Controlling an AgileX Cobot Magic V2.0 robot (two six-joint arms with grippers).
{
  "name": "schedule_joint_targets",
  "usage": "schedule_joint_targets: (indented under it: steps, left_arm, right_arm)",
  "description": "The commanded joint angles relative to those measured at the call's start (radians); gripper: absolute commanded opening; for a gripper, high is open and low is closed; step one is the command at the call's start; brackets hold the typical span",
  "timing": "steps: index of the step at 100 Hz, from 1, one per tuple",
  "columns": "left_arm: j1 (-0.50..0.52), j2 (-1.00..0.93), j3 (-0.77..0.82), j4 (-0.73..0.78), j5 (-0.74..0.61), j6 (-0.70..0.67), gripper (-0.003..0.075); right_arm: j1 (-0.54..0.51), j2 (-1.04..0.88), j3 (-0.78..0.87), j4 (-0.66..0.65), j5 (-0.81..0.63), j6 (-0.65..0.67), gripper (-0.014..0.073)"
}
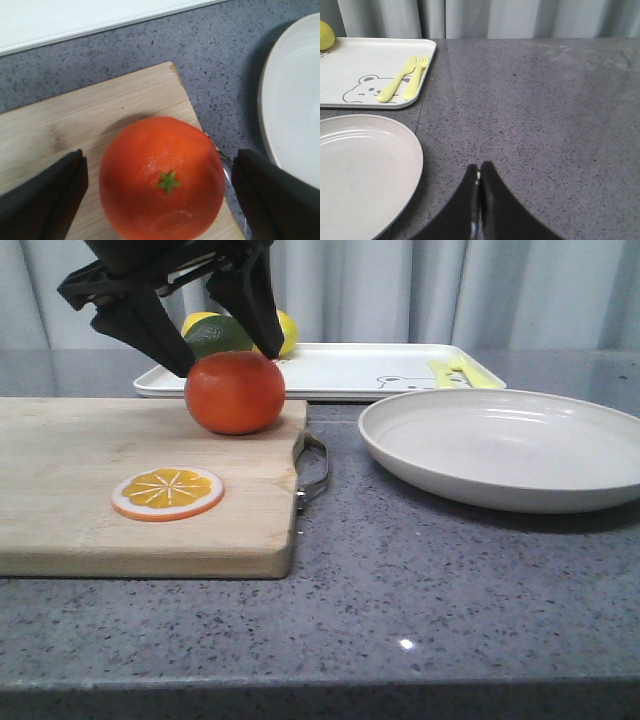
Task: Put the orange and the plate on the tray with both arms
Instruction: 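Lower the left gripper around the orange on the cutting board and close, then lift the orange with the left gripper and carry it over the white plate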
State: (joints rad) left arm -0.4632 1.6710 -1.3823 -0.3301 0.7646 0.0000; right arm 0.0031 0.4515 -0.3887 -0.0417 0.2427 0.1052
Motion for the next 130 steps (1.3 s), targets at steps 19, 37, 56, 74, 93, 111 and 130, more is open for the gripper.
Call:
schedule_joint_targets:
  steps: [19,37,56,74,93,111,130]
  left_arm:
    - [-0.009,-0.023,-0.034,-0.036,-0.032,0.000,0.0568]
    - [-0.009,-0.010,-0.034,-0.051,-0.032,0.000,0.0568]
    - [-0.009,0.003,-0.034,-0.051,-0.022,0.008,0.0568]
    - [-0.009,0.001,-0.034,-0.054,-0.022,0.008,0.0530]
    - [-0.009,0.001,-0.034,-0.054,-0.010,0.008,0.0433]
    - [-0.009,0.001,-0.050,-0.054,0.003,0.008,0.0426]
    - [-0.009,0.001,-0.143,-0.078,0.046,0.008,0.0426]
  right_arm:
    - [-0.005,0.009,-0.036,-0.007,-0.079,-0.001,-0.0057]
    - [-0.005,0.009,-0.036,-0.007,-0.076,-0.001,-0.0057]
    - [-0.005,0.009,-0.036,-0.007,-0.076,-0.001,-0.0057]
    - [-0.005,0.009,-0.036,-0.007,-0.076,-0.001,-0.0057]
    - [-0.005,0.009,-0.036,-0.007,-0.076,-0.001,-0.0057]
    - [-0.005,0.009,-0.036,-0.007,-0.076,-0.001,-0.0057]
    - [-0.005,0.009,-0.036,-0.007,-0.075,-0.001,-0.0057]
